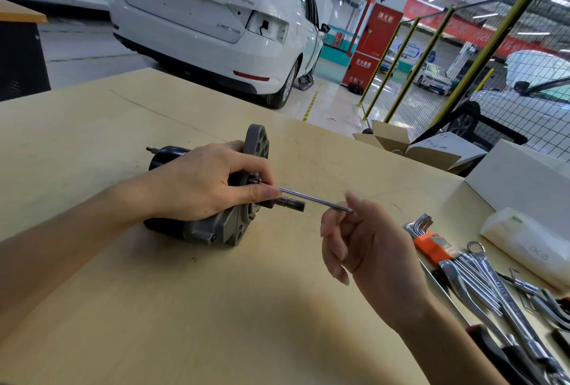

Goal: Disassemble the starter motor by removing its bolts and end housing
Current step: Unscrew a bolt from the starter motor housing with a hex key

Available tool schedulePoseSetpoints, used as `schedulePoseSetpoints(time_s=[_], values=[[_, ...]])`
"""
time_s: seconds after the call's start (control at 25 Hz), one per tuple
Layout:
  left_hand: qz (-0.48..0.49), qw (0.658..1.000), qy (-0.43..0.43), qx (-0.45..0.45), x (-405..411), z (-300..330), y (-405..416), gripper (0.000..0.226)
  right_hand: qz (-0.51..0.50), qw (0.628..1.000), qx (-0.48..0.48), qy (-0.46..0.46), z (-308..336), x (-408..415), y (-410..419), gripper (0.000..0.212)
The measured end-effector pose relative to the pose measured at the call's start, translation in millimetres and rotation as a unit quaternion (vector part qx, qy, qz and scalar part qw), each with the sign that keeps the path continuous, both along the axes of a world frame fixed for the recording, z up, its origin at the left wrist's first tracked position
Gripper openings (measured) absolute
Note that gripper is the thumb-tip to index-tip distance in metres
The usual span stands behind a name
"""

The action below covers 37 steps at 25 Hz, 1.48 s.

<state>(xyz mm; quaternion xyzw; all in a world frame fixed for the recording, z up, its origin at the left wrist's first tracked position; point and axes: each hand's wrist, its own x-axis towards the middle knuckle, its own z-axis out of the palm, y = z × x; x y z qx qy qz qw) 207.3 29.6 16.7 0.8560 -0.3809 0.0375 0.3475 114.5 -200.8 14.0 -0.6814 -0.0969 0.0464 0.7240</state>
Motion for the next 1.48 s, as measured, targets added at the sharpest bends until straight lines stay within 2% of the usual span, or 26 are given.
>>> schedulePoseSetpoints(time_s=[0.12, 0.28, 0.48, 0.56, 0.68, 0.88, 1.0, 1.28, 1.48], values=[[0.005, 1.000, -0.002, 0.001, 0, 0, 0, 0.031, -0.036, 0.998, -0.036, -0.034, -2, 0, 0, 0.031], [0.005, 1.000, 0.003, 0.001, 0, 0, 0, 0.032, -0.095, 0.984, -0.118, -0.097, -7, -1, 1, 0.039], [-0.001, 1.000, 0.009, 0.001, 0, 0, 1, 0.029, -0.121, 0.974, -0.156, -0.112, -8, -1, 3, 0.053], [-0.001, 1.000, 0.005, 0.004, 1, -1, 1, 0.030, -0.128, 0.975, -0.149, -0.101, -8, -1, 4, 0.049], [0.001, 1.000, 0.000, 0.000, 2, -2, 1, 0.034, -0.148, 0.982, -0.104, -0.054, -7, 0, 3, 0.029], [0.003, 1.000, -0.010, 0.007, 2, -2, 1, 0.034, -0.089, 0.995, -0.019, 0.030, 0, 0, 2, 0.057], [0.002, 1.000, -0.010, 0.011, 1, -1, 1, 0.030, -0.051, 0.999, 0.000, 0.019, 2, -1, 3, 0.058], [0.000, 1.000, -0.006, 0.002, 3, -2, 1, 0.030, -0.056, 0.998, 0.023, -0.021, 0, -1, 2, 0.032], [0.002, 1.000, -0.010, -0.001, 4, -3, 1, 0.032, -0.107, 0.992, -0.051, -0.052, -4, -2, 2, 0.046]])
